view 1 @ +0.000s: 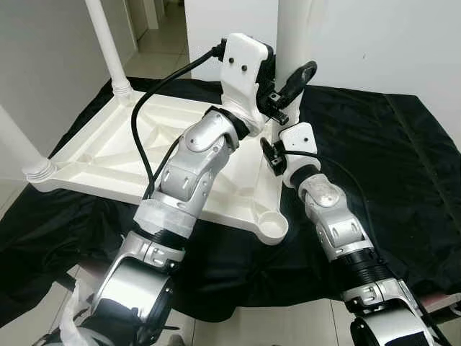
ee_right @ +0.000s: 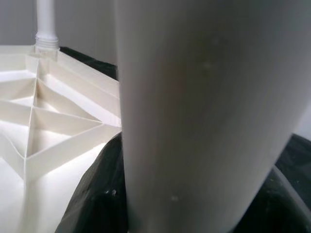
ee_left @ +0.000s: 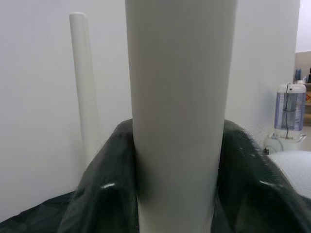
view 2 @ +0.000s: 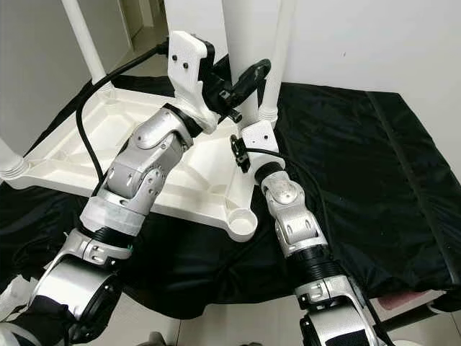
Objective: Building children table
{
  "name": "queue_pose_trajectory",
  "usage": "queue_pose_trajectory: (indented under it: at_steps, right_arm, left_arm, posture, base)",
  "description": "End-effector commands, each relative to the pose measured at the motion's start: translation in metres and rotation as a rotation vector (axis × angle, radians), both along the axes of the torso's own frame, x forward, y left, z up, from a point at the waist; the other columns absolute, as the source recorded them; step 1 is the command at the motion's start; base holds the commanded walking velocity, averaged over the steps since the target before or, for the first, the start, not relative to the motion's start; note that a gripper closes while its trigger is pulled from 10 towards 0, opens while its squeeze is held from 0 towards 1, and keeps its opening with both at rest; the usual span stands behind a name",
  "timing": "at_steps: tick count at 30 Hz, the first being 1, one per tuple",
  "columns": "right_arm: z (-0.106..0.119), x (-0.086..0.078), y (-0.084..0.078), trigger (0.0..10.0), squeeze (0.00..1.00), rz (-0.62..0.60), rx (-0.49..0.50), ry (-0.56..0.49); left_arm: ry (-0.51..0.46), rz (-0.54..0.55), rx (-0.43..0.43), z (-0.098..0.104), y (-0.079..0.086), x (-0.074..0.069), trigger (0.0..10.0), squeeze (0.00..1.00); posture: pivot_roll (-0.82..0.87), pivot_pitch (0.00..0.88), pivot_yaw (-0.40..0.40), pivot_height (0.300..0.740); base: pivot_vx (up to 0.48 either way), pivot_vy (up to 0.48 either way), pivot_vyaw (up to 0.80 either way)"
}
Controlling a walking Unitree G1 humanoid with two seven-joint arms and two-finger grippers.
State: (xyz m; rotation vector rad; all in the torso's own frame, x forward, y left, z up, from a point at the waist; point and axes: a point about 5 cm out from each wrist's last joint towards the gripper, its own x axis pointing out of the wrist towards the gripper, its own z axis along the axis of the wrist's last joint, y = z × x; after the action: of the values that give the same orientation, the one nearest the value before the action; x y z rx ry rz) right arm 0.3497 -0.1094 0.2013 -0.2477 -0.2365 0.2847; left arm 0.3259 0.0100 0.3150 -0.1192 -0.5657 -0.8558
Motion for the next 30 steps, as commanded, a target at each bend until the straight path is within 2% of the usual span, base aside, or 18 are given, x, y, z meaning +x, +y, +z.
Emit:
queue_pose_trajectory:
  at_steps: [1,4,10,11,13,15,17,21,23,30]
  right_arm:
    - [0.004,0.001,0.001,10.0,0.0,-0.012,0.119,0.028]
    - [0.006,0.001,0.001,10.0,0.0,-0.022,0.178,0.035]
    - [0.006,0.0,-0.001,10.0,0.0,-0.032,0.223,0.043]
    - [0.004,-0.001,-0.005,10.0,0.0,-0.051,0.245,0.052]
    - [0.003,-0.001,-0.008,10.0,0.0,-0.065,0.26,0.058]
    - [-0.001,-0.004,-0.019,10.0,0.0,-0.104,0.298,0.075]
    - [-0.001,-0.004,-0.019,10.0,0.0,-0.104,0.298,0.075]
    - [-0.005,-0.006,-0.029,10.0,0.0,-0.153,0.326,0.075]
    - [-0.007,-0.01,-0.038,10.0,0.0,-0.198,0.353,0.068]
    - [-0.002,-0.022,-0.045,10.0,0.0,-0.245,0.381,0.014]
  left_arm:
    - [-0.016,-0.021,-0.049,0.009,0.002,-0.002,10.0,1.0]
    - [-0.017,-0.016,-0.044,0.009,0.003,-0.002,10.0,1.0]
    - [-0.018,0.0,-0.037,0.008,0.004,-0.002,10.0,1.0]
    - [-0.02,-0.001,-0.038,0.007,0.004,-0.004,10.0,0.0]
    - [-0.021,-0.003,-0.039,0.006,0.005,-0.005,10.0,0.0]
    - [-0.012,0.01,-0.057,0.005,0.009,-0.005,10.0,0.0]
    - [-0.012,0.01,-0.057,0.005,0.009,-0.005,10.0,0.0]
    - [0.002,0.048,-0.088,0.004,0.018,-0.002,10.0,0.0]
    - [0.034,0.08,-0.104,0.0,0.027,0.002,10.0,0.0]
    - [0.079,0.149,-0.075,-0.018,0.046,0.004,10.0,0.0]
  posture:
    - [-0.03,0.035,0.015,0.74]
    - [-0.03,0.046,0.021,0.74]
    - [-0.03,0.052,0.024,0.74]
    - [-0.03,0.058,0.019,0.74]
    - [-0.03,0.058,0.019,0.74]
    - [-0.03,0.065,0.011,0.74]
    - [-0.03,0.065,0.011,0.74]
    - [-0.02,0.075,0.003,0.74]
    - [-0.02,0.086,-0.005,0.74]
    - [-0.03,0.095,-0.004,0.74]
  base:
    - [0.0,0.0,0.0]
    - [0.0,0.0,0.0]
    - [0.0,0.0,0.0]
    - [0.0,0.0,0.0]
    - [0.0,0.0,0.0]
    - [0.0,0.0,0.0]
    - [0.0,0.0,0.0]
    - [0.0,0.0,0.0]
    - [0.0,0.0,0.0]
    - [0.0,0.0,0.0]
